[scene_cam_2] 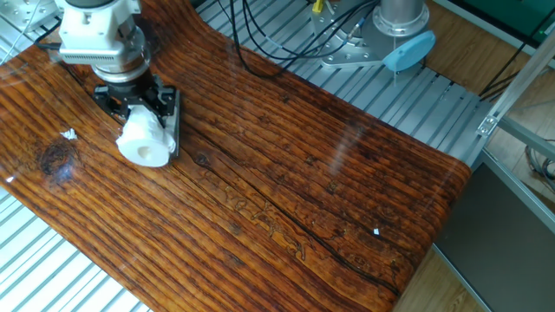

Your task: Take the roll of paper down from the shelf

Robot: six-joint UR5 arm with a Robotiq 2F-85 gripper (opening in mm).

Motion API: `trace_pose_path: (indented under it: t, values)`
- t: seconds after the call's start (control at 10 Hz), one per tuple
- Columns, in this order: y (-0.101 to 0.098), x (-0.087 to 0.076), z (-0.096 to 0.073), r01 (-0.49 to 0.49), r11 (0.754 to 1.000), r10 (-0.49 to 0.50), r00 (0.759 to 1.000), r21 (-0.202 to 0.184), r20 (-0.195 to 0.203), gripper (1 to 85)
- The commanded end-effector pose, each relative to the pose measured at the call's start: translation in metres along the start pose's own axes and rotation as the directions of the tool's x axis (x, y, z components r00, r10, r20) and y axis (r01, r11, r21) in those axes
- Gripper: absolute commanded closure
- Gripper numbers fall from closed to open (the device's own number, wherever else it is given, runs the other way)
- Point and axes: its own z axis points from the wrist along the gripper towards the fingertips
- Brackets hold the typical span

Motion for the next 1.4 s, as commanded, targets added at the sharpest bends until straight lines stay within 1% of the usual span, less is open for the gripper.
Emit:
trace_pose_path:
  t: [0.0, 0.1, 0.3, 0.5, 0.6, 0.7, 0.9, 1.0, 1.1, 1.3]
  values:
    - [0.009, -0.019, -0.006, -0.020, 1.000, 0.020, 1.000, 0.004, 0.019, 56.3]
    - [0.011, -0.023, -0.008, -0.028, 1.000, 0.028, 1.000, 0.011, 0.015, 57.3]
    - [0.019, -0.035, -0.005, -0.046, 0.999, 0.046, 0.999, 0.017, 0.017, 58.7]
    - [0.027, -0.047, -0.003, -0.077, 0.997, 0.077, 0.997, 0.031, 0.012, 60.3]
    - [0.031, -0.054, -0.003, -0.097, 0.995, 0.097, 0.995, 0.038, 0.012, 63.0]
    - [0.035, -0.060, -0.003, -0.117, 0.993, 0.117, 0.993, 0.032, 0.016, 67.0]
    - [0.039, -0.062, -0.005, -0.166, 0.985, 0.166, 0.986, 0.047, 0.001, 70.7]
    - [0.047, -0.064, -0.006, -0.209, 0.977, 0.209, 0.978, 0.042, 0.000, 72.3]
    - [0.052, -0.066, -0.007, -0.236, 0.971, 0.236, 0.972, 0.033, 0.001, 72.3]
    - [0.054, -0.067, -0.007, -0.258, 0.965, 0.258, 0.966, 0.039, 0.001, 72.3]
